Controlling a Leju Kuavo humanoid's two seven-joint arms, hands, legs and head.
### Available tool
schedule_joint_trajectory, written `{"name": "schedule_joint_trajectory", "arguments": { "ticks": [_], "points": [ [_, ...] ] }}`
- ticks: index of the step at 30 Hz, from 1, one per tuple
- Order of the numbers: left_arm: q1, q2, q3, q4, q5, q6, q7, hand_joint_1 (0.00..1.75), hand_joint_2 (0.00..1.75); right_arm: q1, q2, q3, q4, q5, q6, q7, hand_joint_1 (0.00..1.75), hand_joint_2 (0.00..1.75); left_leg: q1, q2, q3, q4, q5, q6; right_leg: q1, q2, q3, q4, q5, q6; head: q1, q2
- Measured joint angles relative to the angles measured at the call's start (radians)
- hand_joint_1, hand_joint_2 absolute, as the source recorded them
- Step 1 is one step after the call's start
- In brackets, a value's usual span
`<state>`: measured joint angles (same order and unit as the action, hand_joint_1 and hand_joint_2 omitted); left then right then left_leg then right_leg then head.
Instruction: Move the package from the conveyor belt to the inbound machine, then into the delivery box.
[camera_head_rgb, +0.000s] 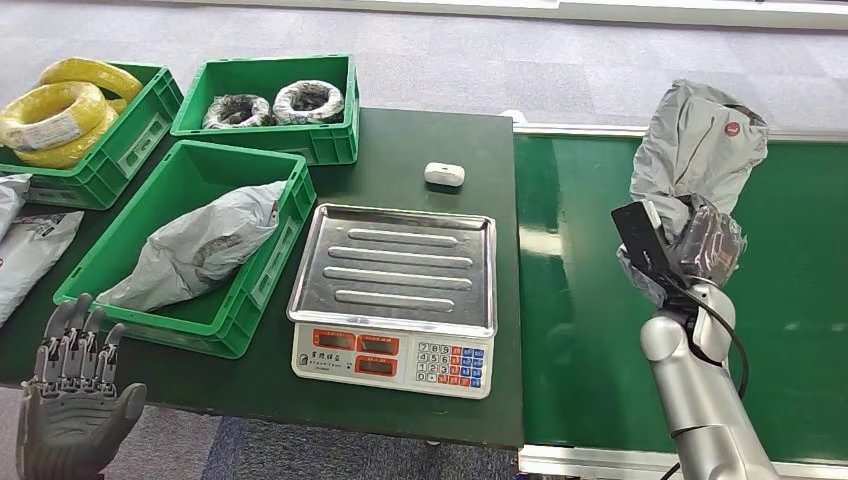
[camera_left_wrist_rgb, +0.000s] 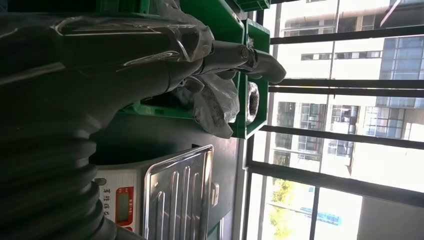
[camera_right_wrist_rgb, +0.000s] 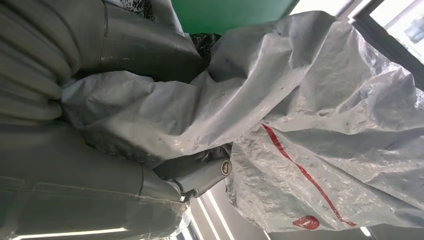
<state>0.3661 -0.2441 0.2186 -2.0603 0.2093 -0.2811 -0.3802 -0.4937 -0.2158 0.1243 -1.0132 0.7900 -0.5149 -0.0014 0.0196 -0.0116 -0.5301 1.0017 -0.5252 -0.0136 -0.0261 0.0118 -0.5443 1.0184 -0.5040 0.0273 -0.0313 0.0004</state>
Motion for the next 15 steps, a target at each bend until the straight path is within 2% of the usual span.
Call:
{"name": "schedule_joint_trajectory", "arguments": {
  "ticks": [3,7,9,12,15],
  "points": [
    [0.000,0.000,0.000,0.000,0.000,-0.001,-0.001,0.00,1.75,0.010,0.002,-0.003,-0.038,-0.014,-0.012,-0.022,1.75,1.75,0.000,0.000,0.000,0.000,0.000,0.000,0.000,0.000,0.000,0.000,0.000,0.000,0.000,0.000],
    [-0.004,0.003,-0.001,0.003,0.003,-0.014,-0.012,0.00,1.75,0.033,-0.002,0.012,-0.106,-0.059,-0.028,-0.164,1.75,1.75,0.000,0.000,0.000,0.000,0.000,0.000,0.000,0.000,0.000,0.000,0.000,0.000,0.000,0.000],
    [-0.016,0.013,-0.006,0.013,0.007,-0.023,-0.022,0.00,1.75,0.040,-0.014,0.052,-0.159,-0.055,0.079,-0.207,1.75,1.75,0.000,0.001,0.000,0.000,0.000,0.000,0.000,0.000,0.000,0.000,0.000,0.000,0.000,0.000],
    [-0.039,0.035,-0.017,0.037,0.008,-0.035,-0.035,0.00,1.75,0.036,-0.022,0.141,-0.212,-0.039,0.319,-0.206,1.75,1.75,0.000,0.001,0.000,0.000,0.000,0.000,0.000,0.001,0.000,0.000,0.000,0.000,0.000,0.000],
    [-0.057,0.053,-0.032,0.056,0.008,-0.040,-0.039,0.00,1.75,0.029,-0.005,0.213,-0.221,-0.021,0.413,-0.199,1.75,1.75,0.001,0.000,0.000,0.000,0.001,-0.001,0.000,0.000,0.000,0.001,0.000,0.000,0.000,0.000]
  ]
}}
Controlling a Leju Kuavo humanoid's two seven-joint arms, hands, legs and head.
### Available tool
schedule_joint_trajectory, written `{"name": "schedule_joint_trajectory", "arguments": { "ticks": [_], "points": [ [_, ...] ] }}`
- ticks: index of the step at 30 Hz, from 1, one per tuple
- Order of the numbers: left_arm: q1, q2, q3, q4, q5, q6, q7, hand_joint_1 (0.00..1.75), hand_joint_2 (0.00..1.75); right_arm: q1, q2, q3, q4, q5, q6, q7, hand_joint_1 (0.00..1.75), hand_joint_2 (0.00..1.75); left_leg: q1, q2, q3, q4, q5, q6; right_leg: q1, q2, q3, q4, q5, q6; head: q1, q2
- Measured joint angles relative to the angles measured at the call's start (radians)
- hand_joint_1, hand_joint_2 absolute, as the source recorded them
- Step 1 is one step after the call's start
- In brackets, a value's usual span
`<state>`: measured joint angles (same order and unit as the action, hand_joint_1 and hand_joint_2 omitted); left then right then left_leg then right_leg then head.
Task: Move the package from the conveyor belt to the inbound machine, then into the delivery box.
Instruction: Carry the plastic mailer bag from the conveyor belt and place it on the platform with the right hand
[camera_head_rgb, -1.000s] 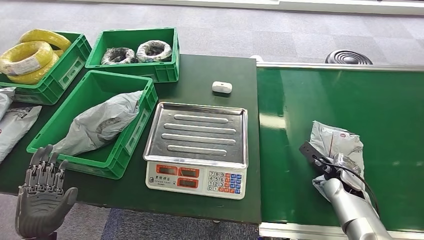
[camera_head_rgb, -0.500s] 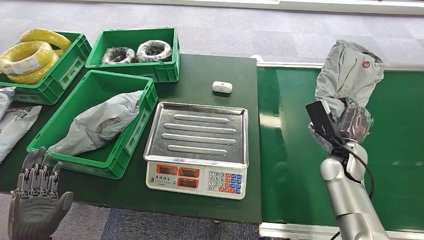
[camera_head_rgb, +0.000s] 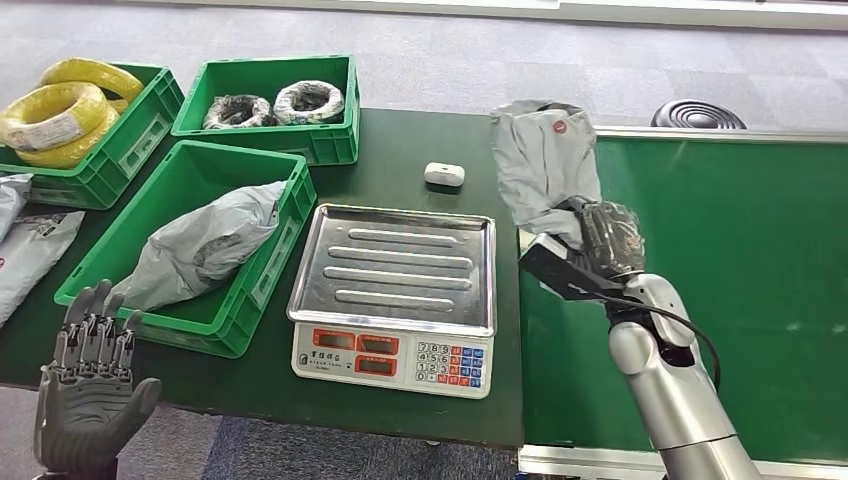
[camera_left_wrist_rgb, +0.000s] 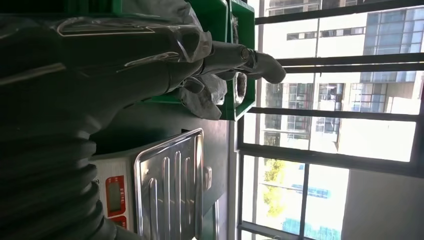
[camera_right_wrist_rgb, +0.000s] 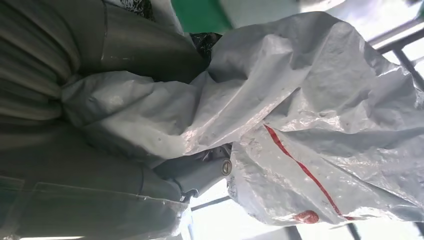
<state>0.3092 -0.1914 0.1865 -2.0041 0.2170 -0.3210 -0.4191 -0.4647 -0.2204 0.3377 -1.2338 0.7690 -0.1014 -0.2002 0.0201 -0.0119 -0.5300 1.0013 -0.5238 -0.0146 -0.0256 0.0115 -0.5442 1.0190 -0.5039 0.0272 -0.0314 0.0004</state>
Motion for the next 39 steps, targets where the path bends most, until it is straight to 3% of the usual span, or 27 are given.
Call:
{"name": "schedule_joint_trajectory", "arguments": {
  "ticks": [12,24,25,28,29,39],
  "points": [
    [-0.035,0.039,-0.031,0.040,0.002,-0.003,0.006,0.00,1.75,-0.015,0.051,0.107,-0.014,0.078,0.084,-0.012,1.75,1.75,0.000,0.000,-0.001,0.000,0.000,0.000,0.000,0.000,-0.001,0.000,0.000,0.000,0.000,0.000],
    [-0.086,0.043,-0.045,0.049,0.004,0.042,0.041,0.00,1.75,-0.017,0.145,0.213,-0.027,0.081,0.117,-0.110,1.75,1.75,0.000,0.000,-0.001,0.000,0.001,-0.001,0.000,0.000,-0.001,0.001,0.000,0.000,0.000,0.000],
    [-0.086,0.043,-0.044,0.048,0.006,0.046,0.042,0.00,1.75,-0.020,0.153,0.220,-0.028,0.083,0.117,-0.112,1.63,1.75,0.000,0.000,-0.001,0.000,0.001,-0.001,0.000,0.000,-0.001,0.001,0.000,0.000,0.000,0.000],
    [-0.087,0.043,-0.045,0.047,0.011,0.061,0.042,0.00,1.75,-0.029,0.173,0.240,-0.028,0.091,0.119,-0.112,0.32,1.75,0.000,0.000,-0.001,0.000,0.001,-0.001,0.000,0.000,-0.001,0.001,0.000,0.000,0.000,0.000],
    [-0.087,0.043,-0.045,0.047,0.012,0.067,0.041,0.00,1.75,-0.032,0.179,0.246,-0.027,0.095,0.119,-0.109,0.00,1.75,0.000,0.000,-0.001,0.000,0.001,-0.001,0.000,0.000,-0.001,0.001,0.000,0.000,0.000,0.000],
    [-0.087,0.047,-0.058,0.047,0.021,0.107,0.038,0.00,1.75,-0.050,0.203,0.276,-0.010,0.117,0.116,-0.084,0.00,1.75,0.000,0.000,-0.001,0.000,0.001,-0.001,0.000,0.000,-0.001,0.001,0.000,0.000,0.000,0.000]
  ]
}}
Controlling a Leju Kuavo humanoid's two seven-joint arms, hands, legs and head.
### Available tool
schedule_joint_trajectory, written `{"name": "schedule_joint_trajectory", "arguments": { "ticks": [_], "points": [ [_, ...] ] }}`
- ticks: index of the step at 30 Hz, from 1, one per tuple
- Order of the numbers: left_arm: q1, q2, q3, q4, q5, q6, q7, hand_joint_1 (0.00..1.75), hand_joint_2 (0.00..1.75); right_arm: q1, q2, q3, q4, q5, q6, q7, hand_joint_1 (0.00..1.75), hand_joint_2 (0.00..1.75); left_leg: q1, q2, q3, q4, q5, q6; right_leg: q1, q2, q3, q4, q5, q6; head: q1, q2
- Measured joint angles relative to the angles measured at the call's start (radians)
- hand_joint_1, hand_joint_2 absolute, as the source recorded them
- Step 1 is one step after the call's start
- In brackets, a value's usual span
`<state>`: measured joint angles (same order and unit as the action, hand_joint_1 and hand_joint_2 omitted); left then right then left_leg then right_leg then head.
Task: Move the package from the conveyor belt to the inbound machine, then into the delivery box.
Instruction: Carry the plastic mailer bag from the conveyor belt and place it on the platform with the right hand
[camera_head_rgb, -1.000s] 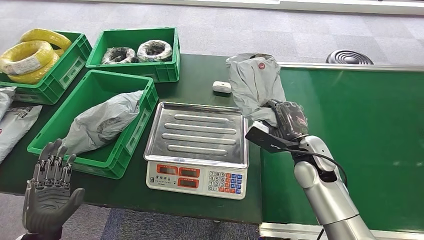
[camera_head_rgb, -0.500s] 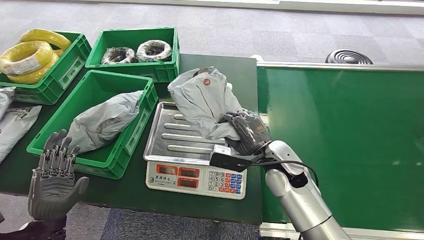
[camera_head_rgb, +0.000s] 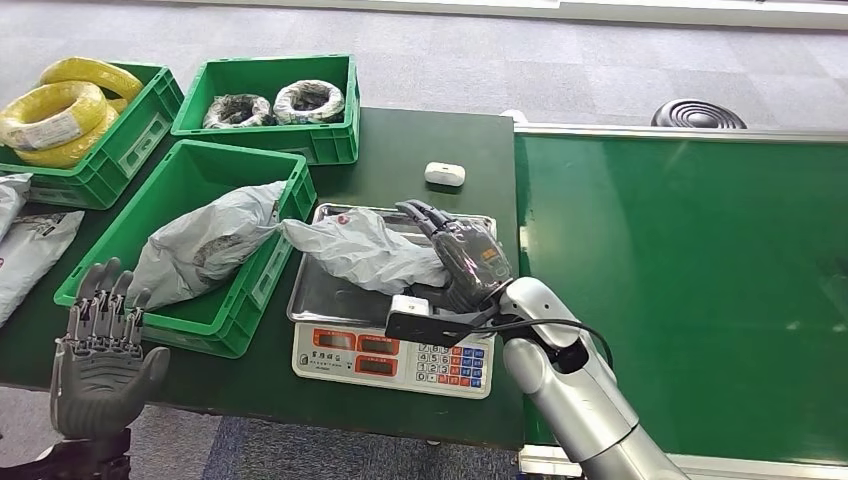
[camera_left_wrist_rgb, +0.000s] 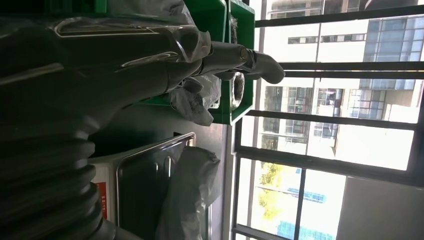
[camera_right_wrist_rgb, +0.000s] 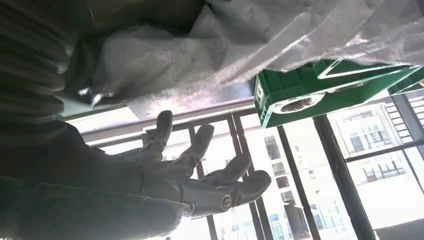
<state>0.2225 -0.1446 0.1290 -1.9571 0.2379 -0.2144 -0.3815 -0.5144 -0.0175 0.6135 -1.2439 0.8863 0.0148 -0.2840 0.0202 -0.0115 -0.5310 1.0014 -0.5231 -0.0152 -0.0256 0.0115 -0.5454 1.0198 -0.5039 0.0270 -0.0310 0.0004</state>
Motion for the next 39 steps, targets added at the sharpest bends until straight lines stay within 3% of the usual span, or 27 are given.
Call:
{"name": "schedule_joint_trajectory", "arguments": {
  "ticks": [11,18,21,28,33,39],
  "points": [
    [0.000,0.039,-0.071,-0.013,-0.050,0.099,-0.073,0.00,1.75,-0.004,-0.003,-0.002,0.038,-0.034,-0.047,0.009,0.00,1.75,0.000,0.000,0.000,0.000,0.000,0.000,0.000,0.000,0.000,0.000,0.000,0.000,0.000,0.000],
    [-0.028,0.078,-0.187,0.007,-0.225,0.156,-0.093,0.00,1.75,0.051,-0.015,-0.072,0.013,-0.212,-0.054,-0.068,0.00,1.75,0.000,-0.001,0.000,0.000,0.000,0.000,0.000,0.000,-0.001,0.000,0.000,0.000,0.000,0.000],
    [-0.066,0.097,-0.264,0.026,-0.328,0.177,-0.048,0.00,1.75,0.105,-0.036,-0.117,-0.039,-0.237,-0.064,-0.078,0.00,1.75,0.000,-0.001,0.000,0.001,0.000,0.000,0.000,-0.001,-0.001,-0.001,0.000,0.000,0.000,0.000],
    [-0.192,0.123,-0.458,0.094,-0.568,0.194,0.154,0.00,1.75,0.220,-0.091,-0.200,-0.153,-0.257,-0.091,-0.095,0.00,1.75,0.000,0.000,0.000,0.001,0.000,0.000,0.000,0.000,-0.001,-0.001,0.000,0.000,0.000,0.000],
    [-0.229,0.129,-0.514,0.128,-0.597,0.207,0.177,0.00,1.75,0.245,-0.107,-0.218,-0.180,-0.259,-0.092,-0.099,0.00,1.75,0.000,0.001,0.000,0.001,0.000,0.000,0.000,0.001,-0.002,0.000,0.001,0.000,0.000,0.000],
    [-0.299,0.128,-0.601,0.215,-0.798,0.208,0.288,0.00,1.75,0.267,-0.119,-0.219,-0.196,-0.294,-0.113,-0.116,0.00,1.75,0.000,0.000,0.000,0.001,0.000,0.000,0.000,0.000,-0.001,0.000,0.001,0.000,0.000,0.000]
  ]
}}
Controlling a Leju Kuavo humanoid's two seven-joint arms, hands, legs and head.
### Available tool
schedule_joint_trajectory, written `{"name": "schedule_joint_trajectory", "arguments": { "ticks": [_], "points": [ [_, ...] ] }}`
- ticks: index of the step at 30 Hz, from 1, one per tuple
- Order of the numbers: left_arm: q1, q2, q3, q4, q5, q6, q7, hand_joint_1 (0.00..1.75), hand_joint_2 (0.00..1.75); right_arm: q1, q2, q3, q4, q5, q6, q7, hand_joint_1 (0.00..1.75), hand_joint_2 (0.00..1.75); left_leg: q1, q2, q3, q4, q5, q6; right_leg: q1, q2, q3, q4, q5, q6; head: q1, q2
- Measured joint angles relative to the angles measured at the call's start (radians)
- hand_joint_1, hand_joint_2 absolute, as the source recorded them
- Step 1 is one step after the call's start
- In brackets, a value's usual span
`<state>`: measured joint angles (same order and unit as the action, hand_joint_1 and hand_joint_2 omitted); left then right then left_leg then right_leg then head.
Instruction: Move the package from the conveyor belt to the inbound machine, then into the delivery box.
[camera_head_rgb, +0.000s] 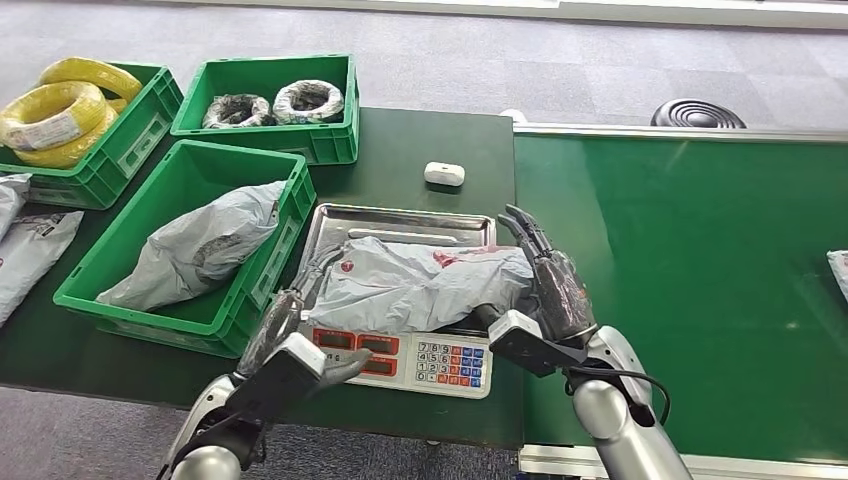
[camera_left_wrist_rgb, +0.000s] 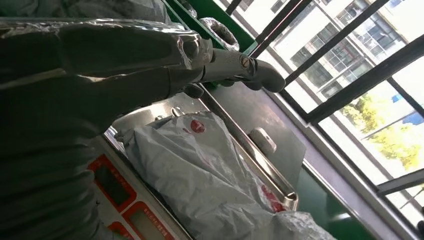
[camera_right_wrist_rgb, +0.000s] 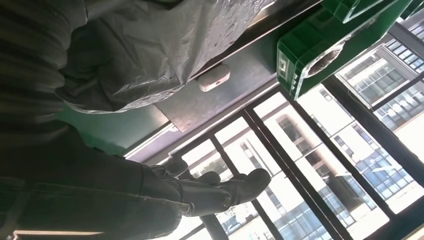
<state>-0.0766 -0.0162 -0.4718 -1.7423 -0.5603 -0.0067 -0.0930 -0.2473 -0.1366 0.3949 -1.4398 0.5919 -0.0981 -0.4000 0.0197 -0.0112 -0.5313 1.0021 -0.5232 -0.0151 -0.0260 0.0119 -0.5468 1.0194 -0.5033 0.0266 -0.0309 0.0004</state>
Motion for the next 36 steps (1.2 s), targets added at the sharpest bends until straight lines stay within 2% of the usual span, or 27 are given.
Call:
{"name": "schedule_joint_trajectory", "arguments": {
  "ticks": [7,12,16,22,26,35,36],
  "points": [
    [-0.109,-0.031,-0.154,0.153,-0.166,-0.082,0.105,0.00,1.75,0.006,-0.005,0.014,-0.002,-0.033,-0.014,-0.016,0.00,1.75,0.000,0.000,0.000,0.000,0.000,0.000,-0.001,0.000,0.000,0.000,0.000,0.000,0.000,0.000],
    [-0.206,-0.040,-0.282,0.246,-0.609,0.052,0.247,0.00,1.75,-0.020,0.008,0.030,0.009,-0.044,-0.012,-0.017,0.00,1.75,0.000,0.000,0.000,0.000,0.000,0.000,0.000,0.000,0.000,0.000,0.000,0.000,0.000,0.000],
    [-0.250,-0.055,-0.328,0.320,-0.756,0.112,0.281,0.00,1.75,-0.039,0.023,0.037,0.017,-0.047,-0.010,-0.017,0.00,1.75,0.000,0.000,0.000,0.000,0.000,0.000,0.000,0.000,0.000,0.001,0.000,0.000,0.000,0.000],
    [-0.265,-0.063,-0.332,0.383,-0.861,0.208,0.330,0.00,1.75,-0.043,0.043,0.042,0.017,-0.050,0.000,-0.017,0.00,1.75,0.000,0.000,-0.001,0.000,0.000,0.000,0.000,0.000,-0.001,0.000,0.000,0.000,0.000,0.000],
    [-0.269,-0.063,-0.317,0.404,-0.875,0.274,0.345,0.00,1.75,-0.043,0.057,0.044,0.017,-0.051,0.009,-0.016,0.00,1.75,0.000,0.000,-0.001,0.000,0.000,0.000,0.000,0.000,-0.001,0.000,0.000,0.000,0.000,0.000],
    [-0.269,-0.068,-0.294,0.443,-0.780,0.198,0.309,0.01,1.75,-0.059,0.077,0.047,0.018,-0.051,0.021,-0.015,0.00,1.75,0.000,0.000,-0.002,0.000,0.000,0.000,0.000,0.000,-0.001,0.001,0.000,0.000,0.000,0.000],
    [-0.269,-0.069,-0.292,0.446,-0.779,0.195,0.308,0.18,1.75,-0.061,0.079,0.047,0.018,-0.052,0.022,-0.016,0.00,1.75,0.000,0.000,-0.002,0.000,0.000,0.000,0.000,0.000,-0.001,0.001,0.000,0.000,0.000,0.000]
  ]
}}
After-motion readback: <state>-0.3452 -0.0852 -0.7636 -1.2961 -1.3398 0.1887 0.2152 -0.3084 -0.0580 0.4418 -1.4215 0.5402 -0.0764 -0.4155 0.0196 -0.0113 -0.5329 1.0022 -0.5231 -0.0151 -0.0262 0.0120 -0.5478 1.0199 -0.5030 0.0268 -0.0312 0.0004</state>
